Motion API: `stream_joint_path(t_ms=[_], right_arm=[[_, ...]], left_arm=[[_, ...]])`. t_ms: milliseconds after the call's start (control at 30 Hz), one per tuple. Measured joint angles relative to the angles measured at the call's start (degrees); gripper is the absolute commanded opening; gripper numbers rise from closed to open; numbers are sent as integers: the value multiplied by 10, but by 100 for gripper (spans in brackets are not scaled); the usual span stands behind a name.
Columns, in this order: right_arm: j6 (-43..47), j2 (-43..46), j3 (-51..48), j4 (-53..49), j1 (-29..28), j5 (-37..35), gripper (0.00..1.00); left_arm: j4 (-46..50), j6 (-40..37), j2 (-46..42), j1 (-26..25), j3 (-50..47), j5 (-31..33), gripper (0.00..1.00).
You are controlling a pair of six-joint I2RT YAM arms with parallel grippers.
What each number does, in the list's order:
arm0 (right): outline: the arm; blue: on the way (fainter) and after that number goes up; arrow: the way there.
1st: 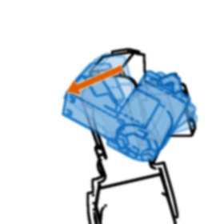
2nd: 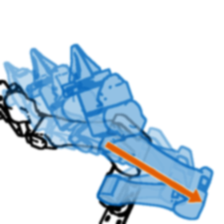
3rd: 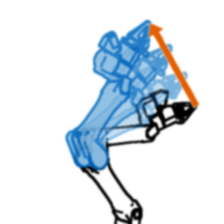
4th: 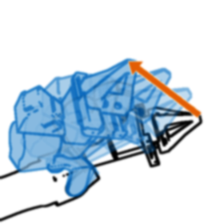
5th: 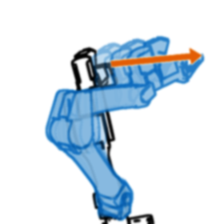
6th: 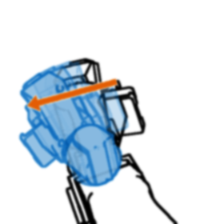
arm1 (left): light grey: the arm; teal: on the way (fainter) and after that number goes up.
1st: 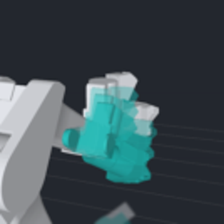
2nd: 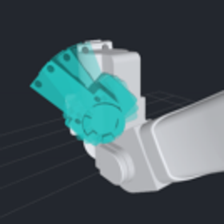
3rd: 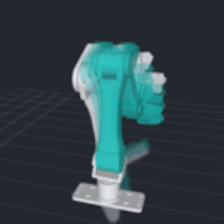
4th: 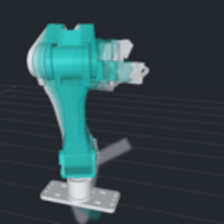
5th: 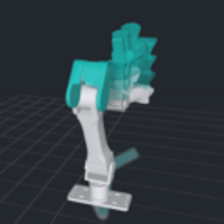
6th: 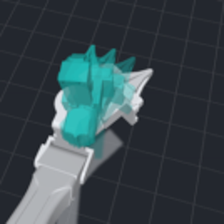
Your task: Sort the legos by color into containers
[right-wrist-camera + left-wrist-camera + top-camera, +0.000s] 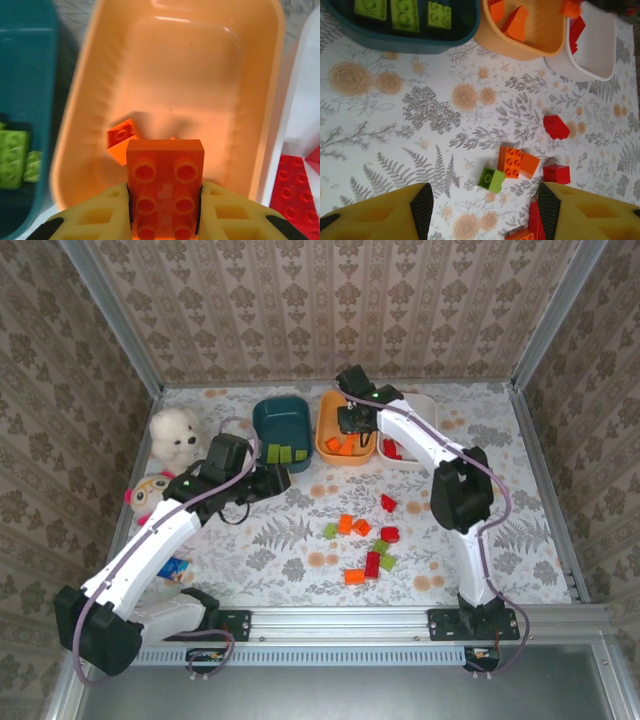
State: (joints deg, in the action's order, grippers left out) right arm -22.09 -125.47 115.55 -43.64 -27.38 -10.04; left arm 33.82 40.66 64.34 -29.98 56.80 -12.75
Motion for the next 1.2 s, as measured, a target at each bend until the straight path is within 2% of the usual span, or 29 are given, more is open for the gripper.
stream_joint_path(t_ms=[233,533,800,1000,1200], right_arm=[[-59,-79,44,-44,0,-40,30],[-98,-101,75,-84,0,-64,33],[-116,-109,75,-93,1,-58,44],[-127,-110,75,-91,2,-51,59],[-120,-101,82,-90,0,-50,61]], left_arm=[[-39,-11,71,-9,34,-32,60],[-52,-15,77,-11,36,-47,61],[-52,-17,77,-11,37,-51,60],[-52,-17,77,-15,37,-51,61],[-51,-27,77,-26,37,-50,60]])
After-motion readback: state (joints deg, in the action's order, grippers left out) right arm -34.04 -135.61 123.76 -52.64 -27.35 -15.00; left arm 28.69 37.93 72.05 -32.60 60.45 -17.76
